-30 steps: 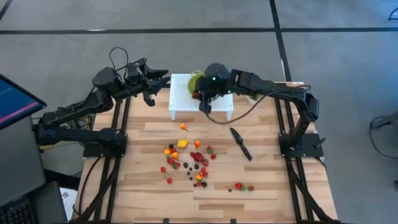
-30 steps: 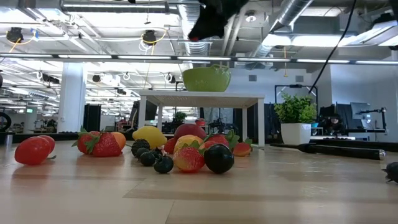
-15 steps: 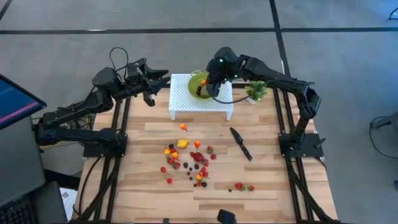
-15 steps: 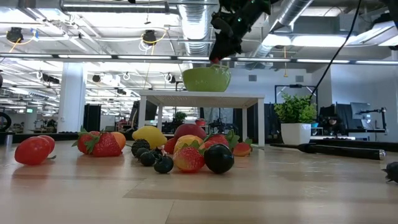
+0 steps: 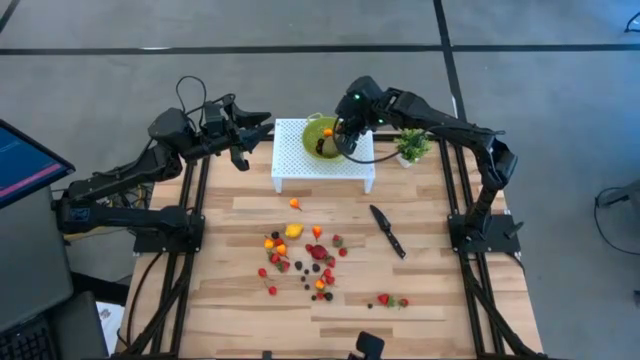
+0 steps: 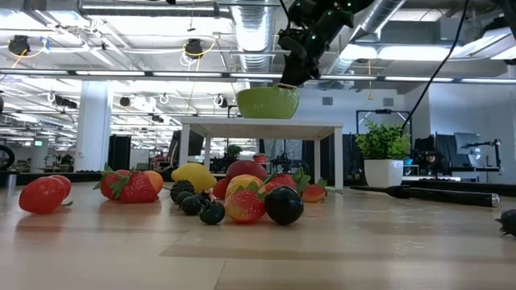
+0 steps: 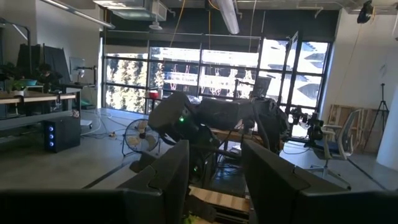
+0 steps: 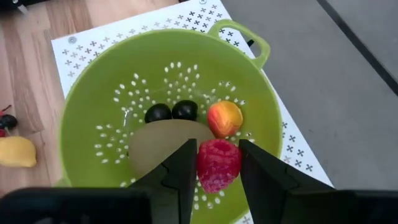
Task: Pick & Place Fruit
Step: Put the red raspberry into the green strainer bowl, then put the red strawberry into the green strainer bowl
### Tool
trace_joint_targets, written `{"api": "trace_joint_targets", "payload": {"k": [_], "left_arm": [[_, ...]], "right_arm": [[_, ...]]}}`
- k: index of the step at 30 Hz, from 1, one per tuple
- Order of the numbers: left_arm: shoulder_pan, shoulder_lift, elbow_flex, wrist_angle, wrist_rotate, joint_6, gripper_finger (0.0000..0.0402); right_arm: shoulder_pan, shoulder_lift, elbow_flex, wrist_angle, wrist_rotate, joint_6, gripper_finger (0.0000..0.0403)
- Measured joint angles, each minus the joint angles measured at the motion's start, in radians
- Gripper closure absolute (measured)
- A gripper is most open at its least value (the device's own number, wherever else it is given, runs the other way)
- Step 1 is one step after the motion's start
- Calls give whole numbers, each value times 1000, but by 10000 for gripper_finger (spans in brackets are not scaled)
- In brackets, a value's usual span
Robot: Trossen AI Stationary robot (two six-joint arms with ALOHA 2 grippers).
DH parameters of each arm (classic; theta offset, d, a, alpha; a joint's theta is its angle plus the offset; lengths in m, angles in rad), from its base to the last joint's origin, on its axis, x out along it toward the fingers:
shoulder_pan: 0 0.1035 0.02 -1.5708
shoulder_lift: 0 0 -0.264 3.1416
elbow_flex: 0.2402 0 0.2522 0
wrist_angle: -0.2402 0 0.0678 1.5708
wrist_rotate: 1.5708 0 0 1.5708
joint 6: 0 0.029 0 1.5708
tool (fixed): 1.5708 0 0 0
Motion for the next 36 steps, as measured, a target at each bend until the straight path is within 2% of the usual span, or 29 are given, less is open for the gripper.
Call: {"api": "trace_joint_targets", "payload": {"k": [5,14,18,26,36], "left_arm": [[0,0,0,0,0,0,259],[0,0,0,0,0,0,259],[0,0,0,0,0,0,259],[0,0,0,0,0,0,259],[0,0,0,0,0,0,259]], "right_arm": [[1,0,0,0,0,0,288],[-3,0,0,9,0,0,230],[-3,-1,1,19,0,1,218],[30,-4,63,-64,0,27,238],[198,-4,142,-272,-1,41,263]]}}
